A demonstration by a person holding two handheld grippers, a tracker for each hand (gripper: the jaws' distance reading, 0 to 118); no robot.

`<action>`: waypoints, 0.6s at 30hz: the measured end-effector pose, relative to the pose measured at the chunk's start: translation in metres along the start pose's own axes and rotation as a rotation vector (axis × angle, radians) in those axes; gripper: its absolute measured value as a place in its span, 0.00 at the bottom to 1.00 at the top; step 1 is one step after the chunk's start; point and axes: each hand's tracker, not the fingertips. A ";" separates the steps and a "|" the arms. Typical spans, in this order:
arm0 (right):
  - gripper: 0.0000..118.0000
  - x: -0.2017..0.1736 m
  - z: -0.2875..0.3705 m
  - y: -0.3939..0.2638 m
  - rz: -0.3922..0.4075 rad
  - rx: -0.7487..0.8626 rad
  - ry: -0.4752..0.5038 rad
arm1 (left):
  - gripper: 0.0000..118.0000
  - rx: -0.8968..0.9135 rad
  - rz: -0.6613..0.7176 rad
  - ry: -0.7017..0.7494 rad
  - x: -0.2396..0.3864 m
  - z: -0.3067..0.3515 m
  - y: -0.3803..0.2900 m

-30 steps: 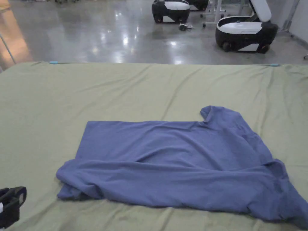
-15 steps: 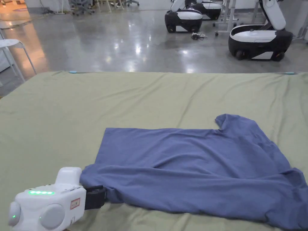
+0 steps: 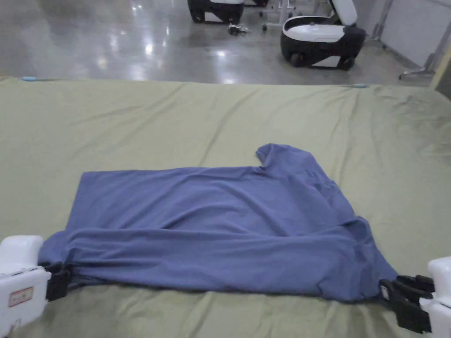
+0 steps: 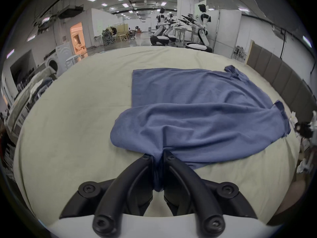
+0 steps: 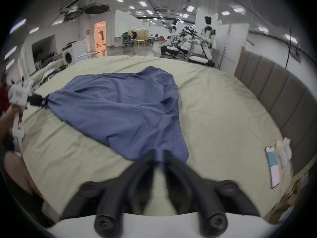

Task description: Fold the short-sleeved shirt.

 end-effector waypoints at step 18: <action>0.07 0.038 -0.032 -0.001 -0.155 -0.051 0.104 | 0.05 -0.005 -0.016 -0.035 -0.001 0.037 0.006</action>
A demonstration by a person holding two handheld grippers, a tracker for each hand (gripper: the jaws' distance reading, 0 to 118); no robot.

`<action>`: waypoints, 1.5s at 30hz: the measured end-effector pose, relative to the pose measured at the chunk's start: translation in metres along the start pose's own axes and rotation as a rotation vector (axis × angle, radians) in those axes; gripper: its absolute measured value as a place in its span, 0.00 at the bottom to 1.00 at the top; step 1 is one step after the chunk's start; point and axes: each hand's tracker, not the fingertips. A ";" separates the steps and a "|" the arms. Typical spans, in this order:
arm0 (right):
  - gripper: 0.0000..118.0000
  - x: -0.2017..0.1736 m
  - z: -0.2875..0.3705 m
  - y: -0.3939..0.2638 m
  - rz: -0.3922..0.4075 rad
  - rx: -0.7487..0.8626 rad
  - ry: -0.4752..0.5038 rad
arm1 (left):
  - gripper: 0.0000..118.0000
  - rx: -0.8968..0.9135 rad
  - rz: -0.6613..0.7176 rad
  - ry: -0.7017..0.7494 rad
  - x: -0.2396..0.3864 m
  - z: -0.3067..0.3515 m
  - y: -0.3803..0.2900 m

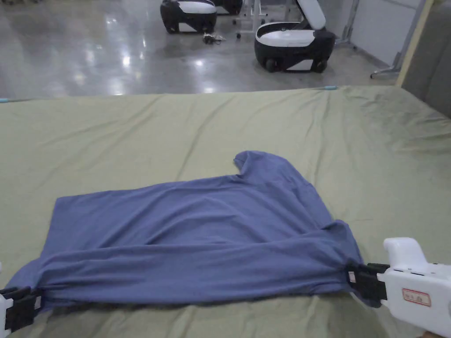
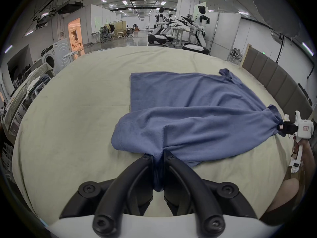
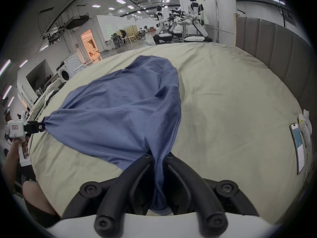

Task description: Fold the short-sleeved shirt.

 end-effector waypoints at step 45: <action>0.01 -0.090 0.071 0.050 0.237 0.274 -0.016 | 0.74 -0.006 0.120 0.098 -0.040 -0.068 0.118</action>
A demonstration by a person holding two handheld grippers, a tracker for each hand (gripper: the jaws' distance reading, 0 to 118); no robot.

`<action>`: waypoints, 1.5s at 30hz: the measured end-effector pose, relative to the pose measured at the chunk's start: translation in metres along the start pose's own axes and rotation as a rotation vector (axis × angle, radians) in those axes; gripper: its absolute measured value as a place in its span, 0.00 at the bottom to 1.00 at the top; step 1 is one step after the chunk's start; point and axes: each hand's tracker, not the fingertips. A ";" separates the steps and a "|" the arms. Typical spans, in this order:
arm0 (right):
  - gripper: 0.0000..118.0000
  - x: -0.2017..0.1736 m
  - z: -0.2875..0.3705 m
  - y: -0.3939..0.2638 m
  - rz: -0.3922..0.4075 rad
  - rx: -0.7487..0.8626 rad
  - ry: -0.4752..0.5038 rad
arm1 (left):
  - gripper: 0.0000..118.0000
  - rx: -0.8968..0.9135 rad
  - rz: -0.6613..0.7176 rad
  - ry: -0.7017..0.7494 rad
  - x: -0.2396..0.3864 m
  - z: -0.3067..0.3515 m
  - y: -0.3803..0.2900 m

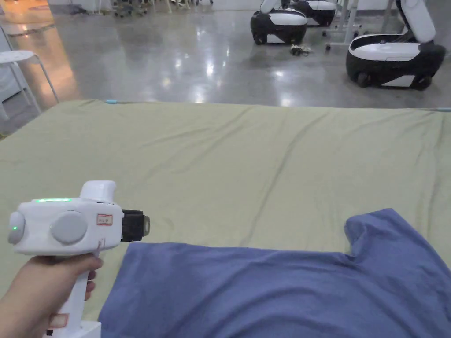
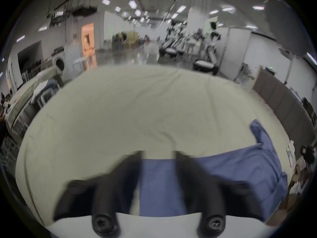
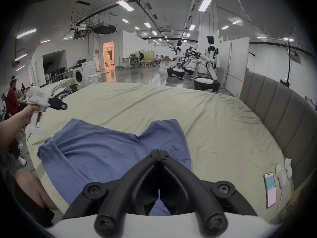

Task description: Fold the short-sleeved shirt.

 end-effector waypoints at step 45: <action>0.00 0.062 -0.021 0.029 -0.077 -0.310 0.011 | 0.00 0.072 -0.136 -0.142 -0.004 0.130 -0.060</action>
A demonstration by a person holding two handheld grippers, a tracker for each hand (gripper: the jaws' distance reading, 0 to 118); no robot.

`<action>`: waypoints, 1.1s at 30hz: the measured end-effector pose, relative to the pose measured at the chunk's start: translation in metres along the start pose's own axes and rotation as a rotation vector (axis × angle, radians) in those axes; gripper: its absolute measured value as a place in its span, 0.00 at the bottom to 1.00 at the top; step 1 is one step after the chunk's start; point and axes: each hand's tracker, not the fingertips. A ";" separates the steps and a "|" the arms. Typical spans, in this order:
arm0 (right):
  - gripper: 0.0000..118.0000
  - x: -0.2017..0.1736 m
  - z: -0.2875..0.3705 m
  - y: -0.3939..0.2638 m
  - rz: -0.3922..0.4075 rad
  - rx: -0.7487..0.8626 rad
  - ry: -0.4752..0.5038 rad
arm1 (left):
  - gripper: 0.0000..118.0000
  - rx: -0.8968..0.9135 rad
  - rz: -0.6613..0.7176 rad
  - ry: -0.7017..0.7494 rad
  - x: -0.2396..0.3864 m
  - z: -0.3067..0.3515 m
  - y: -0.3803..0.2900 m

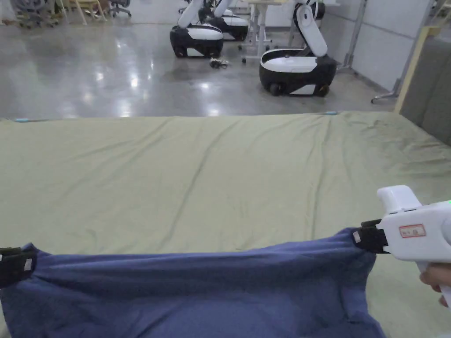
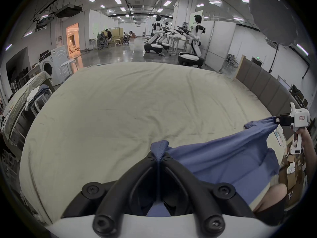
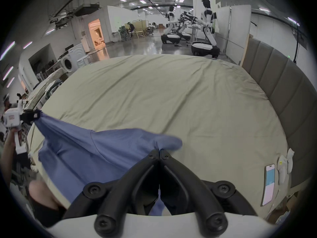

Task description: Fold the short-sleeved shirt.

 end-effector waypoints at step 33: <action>0.95 -0.045 0.101 -0.189 0.032 0.187 -0.129 | 0.95 0.040 0.099 -0.086 -0.020 0.089 -0.153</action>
